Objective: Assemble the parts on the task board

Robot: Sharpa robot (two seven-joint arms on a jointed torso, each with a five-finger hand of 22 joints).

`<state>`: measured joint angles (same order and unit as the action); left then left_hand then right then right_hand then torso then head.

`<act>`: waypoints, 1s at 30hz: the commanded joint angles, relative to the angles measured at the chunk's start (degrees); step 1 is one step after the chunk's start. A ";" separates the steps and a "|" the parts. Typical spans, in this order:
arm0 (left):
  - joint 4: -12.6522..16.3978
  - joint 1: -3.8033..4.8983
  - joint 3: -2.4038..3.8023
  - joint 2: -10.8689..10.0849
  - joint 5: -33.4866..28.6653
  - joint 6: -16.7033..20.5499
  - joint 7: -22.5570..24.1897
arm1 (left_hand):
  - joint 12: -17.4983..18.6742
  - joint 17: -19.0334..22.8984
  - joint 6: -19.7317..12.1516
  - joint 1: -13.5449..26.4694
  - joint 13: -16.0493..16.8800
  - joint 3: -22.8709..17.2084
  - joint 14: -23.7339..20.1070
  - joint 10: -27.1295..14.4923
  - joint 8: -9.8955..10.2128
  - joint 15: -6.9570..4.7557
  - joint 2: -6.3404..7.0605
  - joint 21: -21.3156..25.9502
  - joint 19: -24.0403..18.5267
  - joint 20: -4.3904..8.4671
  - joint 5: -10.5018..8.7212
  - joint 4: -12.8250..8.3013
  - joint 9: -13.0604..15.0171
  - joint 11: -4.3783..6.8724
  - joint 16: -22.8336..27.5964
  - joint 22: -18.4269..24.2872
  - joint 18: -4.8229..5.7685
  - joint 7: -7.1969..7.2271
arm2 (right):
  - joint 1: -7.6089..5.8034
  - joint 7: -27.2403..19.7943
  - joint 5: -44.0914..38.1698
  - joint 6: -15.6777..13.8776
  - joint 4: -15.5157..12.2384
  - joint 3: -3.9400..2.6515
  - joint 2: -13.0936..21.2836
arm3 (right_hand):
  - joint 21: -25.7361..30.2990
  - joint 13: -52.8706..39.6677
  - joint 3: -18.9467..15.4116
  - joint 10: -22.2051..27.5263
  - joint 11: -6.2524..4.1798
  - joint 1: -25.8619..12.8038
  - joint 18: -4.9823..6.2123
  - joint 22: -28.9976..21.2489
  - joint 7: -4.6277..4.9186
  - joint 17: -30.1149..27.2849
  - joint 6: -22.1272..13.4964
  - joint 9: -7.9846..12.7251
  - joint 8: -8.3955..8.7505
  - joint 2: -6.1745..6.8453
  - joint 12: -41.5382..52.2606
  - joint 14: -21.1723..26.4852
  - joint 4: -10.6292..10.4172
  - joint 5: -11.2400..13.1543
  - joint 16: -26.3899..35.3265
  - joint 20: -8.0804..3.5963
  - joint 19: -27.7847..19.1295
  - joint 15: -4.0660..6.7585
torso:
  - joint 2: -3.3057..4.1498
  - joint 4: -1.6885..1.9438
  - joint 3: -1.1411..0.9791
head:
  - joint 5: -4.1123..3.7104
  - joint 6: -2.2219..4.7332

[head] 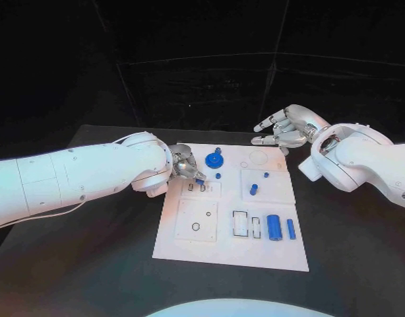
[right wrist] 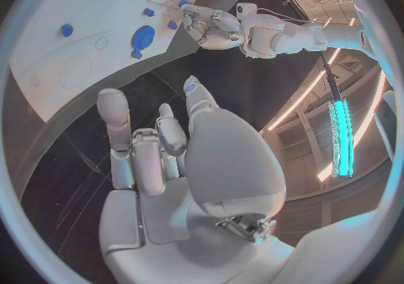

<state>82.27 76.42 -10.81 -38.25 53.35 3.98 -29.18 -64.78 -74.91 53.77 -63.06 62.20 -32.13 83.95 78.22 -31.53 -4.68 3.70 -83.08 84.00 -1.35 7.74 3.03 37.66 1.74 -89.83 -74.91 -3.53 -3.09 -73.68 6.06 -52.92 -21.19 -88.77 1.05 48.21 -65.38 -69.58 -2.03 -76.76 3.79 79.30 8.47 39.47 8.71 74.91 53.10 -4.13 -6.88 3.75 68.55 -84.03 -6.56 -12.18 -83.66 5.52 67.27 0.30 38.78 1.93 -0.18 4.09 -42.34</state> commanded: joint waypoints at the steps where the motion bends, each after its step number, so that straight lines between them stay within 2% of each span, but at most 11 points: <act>1: -0.12 -0.11 -0.11 0.38 2.78 1.64 0.59 | 0.55 -15.09 0.10 0.07 -0.44 -8.93 6.05 -0.45 -0.26 -0.25 0.06 0.38 0.53 -0.13 0.26 -8.39 0.11 -0.04 -0.17 -2.44 0.79 0.52 | -0.14 -0.28 0.44 -0.03 -0.39 -0.03 0.04 | 0.28 0.09 -0.39 0.34 -0.18 -0.12 0.42 -0.08 -0.04 1.55 0.34 -0.03 -0.21 -0.39 -0.40 -2.88 -0.07 -0.29 0.36 -0.11 -0.45 0.44 | 0.05 -0.10 -0.01 | 0.09 0.26; 8: -0.74 -0.26 -0.50 1.11 3.24 0.33 0.39 | 1.40 -15.09 0.09 0.34 -1.36 -9.17 6.05 -0.71 -0.36 -0.28 0.25 0.51 0.44 -0.09 0.22 -8.36 0.26 -0.01 -0.17 -2.24 0.75 0.56 | -0.14 -0.37 2.27 0.04 -0.54 -0.03 0.08 | 0.35 0.19 -0.40 0.41 -0.19 -0.11 0.44 -0.18 -0.05 1.50 0.36 -0.03 -0.23 -0.42 -0.50 -2.87 -0.07 -0.33 0.40 -0.11 -0.48 0.45 | 0.05 -0.09 0.02 | 0.00 0.34; 13: -1.12 -0.29 -1.06 1.53 3.32 -1.20 0.22 | 1.47 -15.09 0.08 0.36 -1.44 -9.19 6.05 -0.73 -0.37 -0.28 0.26 0.56 0.41 -0.09 0.22 -8.35 0.27 0.00 -0.17 -2.17 0.74 0.56 | -0.14 -0.42 2.77 0.06 -0.55 -0.03 0.05 | 0.35 0.19 -0.40 0.41 -0.19 -0.11 0.44 -0.18 -0.05 1.50 0.36 -0.03 -0.23 -0.42 -0.50 -2.87 -0.07 -0.33 0.40 -0.11 -0.48 0.45 | 0.10 -0.12 -0.02 | -0.10 0.07; 21: -1.93 -0.30 -1.56 2.13 3.59 -2.82 0.02 | 1.46 -15.09 0.02 0.41 -1.42 -9.27 6.05 -0.70 -0.37 -0.29 0.30 0.60 0.38 -0.08 0.21 -8.36 0.31 0.00 -0.17 -2.12 0.72 0.56 | -0.14 -0.47 3.23 -0.01 -0.46 -0.03 0.05 | 0.35 0.19 -0.40 0.41 -0.19 -0.11 0.44 -0.18 -0.05 1.50 0.36 -0.03 -0.23 -0.42 -0.50 -2.87 -0.07 -0.33 0.40 -0.11 -0.48 0.45 | 0.15 -0.08 -0.01 | -0.12 -0.08; 30: -2.29 -0.31 -1.70 2.36 3.72 -3.04 -0.01 | 1.42 -15.09 0.00 0.42 -1.37 -9.28 6.05 -0.67 -0.37 -0.29 0.32 0.62 0.36 -0.08 0.20 -8.36 0.31 -0.01 -0.17 -2.08 0.72 0.56 | -0.14 -0.48 3.27 -0.02 -0.45 -0.03 0.04 | 0.35 0.19 -0.40 0.41 -0.19 -0.11 0.44 -0.18 -0.05 1.50 0.36 -0.03 -0.23 -0.42 -0.50 -2.87 -0.07 -0.33 0.40 -0.11 -0.48 0.45 | 0.14 -0.08 0.01 | -0.14 -0.11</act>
<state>80.05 76.10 -12.48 -35.90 56.45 1.95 -29.22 -63.55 -74.91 53.96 -62.32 60.81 -33.64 83.95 77.79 -31.52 -4.69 4.43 -82.77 83.99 -1.35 7.80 1.96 37.88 1.73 -89.83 -74.91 -3.53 -2.91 -73.68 5.98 -50.05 -21.19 -89.12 1.05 48.25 -65.38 -69.44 -2.02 -76.76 3.79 79.30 8.46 39.35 8.71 74.91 53.10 -4.13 -6.88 3.75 68.25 -84.16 -6.56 -12.18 -83.47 5.52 67.27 0.42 38.91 1.82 -0.18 3.96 -42.45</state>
